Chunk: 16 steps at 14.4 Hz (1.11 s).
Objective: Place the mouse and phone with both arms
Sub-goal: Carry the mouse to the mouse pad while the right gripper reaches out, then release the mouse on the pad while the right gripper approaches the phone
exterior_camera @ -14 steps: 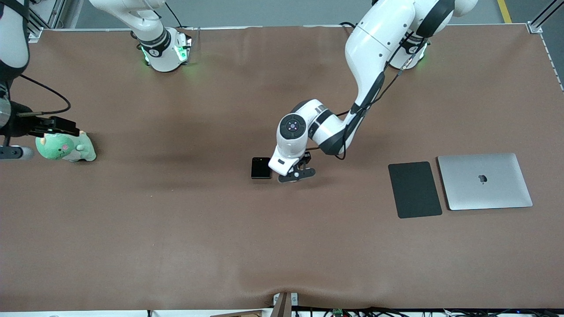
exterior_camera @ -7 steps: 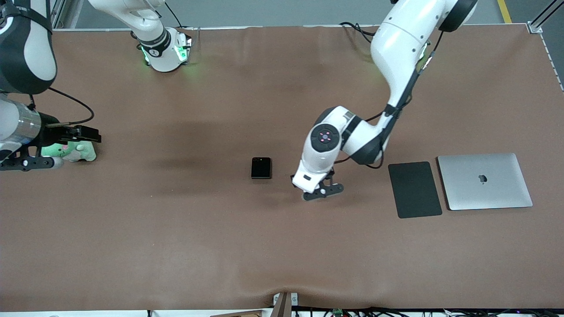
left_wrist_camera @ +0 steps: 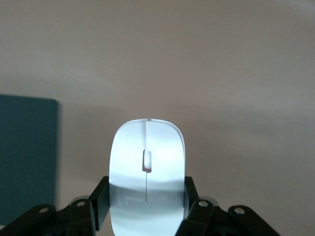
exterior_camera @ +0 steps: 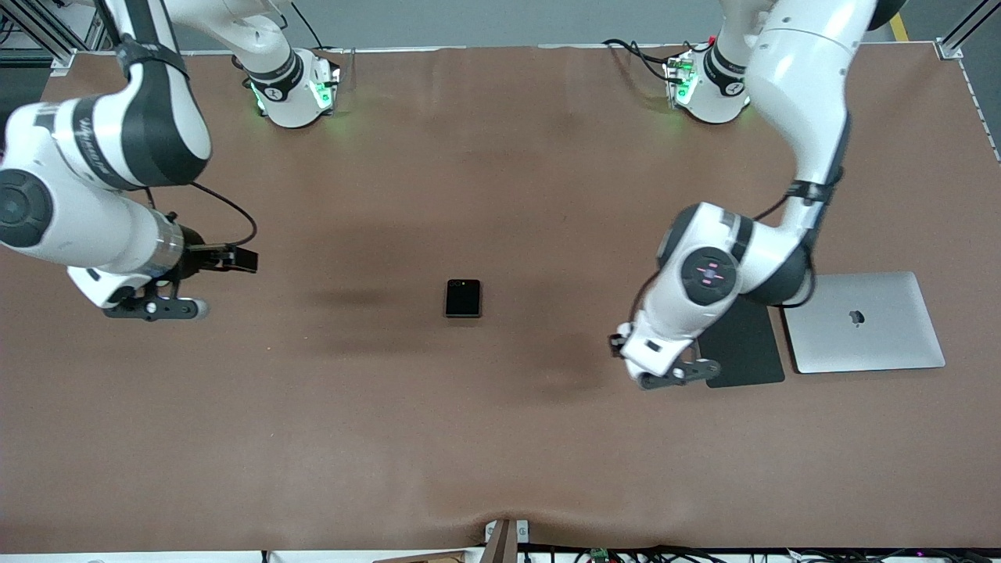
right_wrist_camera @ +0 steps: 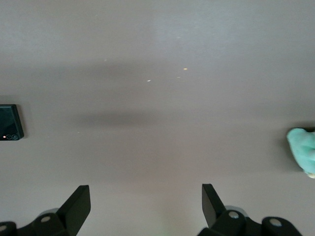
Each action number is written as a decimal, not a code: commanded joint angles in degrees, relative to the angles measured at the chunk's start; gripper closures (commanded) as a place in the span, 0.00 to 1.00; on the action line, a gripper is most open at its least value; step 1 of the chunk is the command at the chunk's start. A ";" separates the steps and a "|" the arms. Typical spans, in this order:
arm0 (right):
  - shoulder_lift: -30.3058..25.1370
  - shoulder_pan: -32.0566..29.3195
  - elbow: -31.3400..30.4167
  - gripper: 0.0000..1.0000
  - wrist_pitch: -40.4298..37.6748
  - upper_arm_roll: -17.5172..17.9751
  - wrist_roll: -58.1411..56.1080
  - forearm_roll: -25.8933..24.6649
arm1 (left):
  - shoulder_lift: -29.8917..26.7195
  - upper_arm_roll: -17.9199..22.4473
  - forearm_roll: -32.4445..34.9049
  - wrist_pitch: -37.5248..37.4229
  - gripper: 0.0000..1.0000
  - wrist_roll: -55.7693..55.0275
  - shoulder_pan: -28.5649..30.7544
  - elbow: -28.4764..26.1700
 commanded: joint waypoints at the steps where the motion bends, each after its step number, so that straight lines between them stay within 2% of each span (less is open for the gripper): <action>1: 1.63 1.52 -0.18 0.00 2.04 -0.52 0.85 1.80 | -2.12 -0.86 0.58 0.19 0.58 6.81 5.16 -4.12; 6: 5.67 8.01 -0.09 0.00 8.28 -0.52 10.15 2.24 | -1.42 -0.77 0.58 2.29 0.58 16.67 13.08 -8.25; 9: 8.57 10.05 -0.09 0.00 13.90 -0.43 11.83 4.33 | -0.98 -0.85 1.11 7.63 0.56 17.03 15.63 -13.42; 10: 9.71 10.75 -0.09 0.00 15.13 -0.43 11.92 6.44 | -1.15 -0.86 1.11 10.36 0.56 17.12 15.81 -15.62; 12: 11.38 12.06 -0.09 0.00 17.16 -0.52 13.40 7.51 | -0.89 -0.77 1.19 14.58 0.56 17.38 15.90 -18.61; 16: 13.58 14.88 0.00 0.00 19.53 -0.52 15.17 7.51 | -0.98 -0.68 1.28 15.30 0.56 18.26 15.99 -19.94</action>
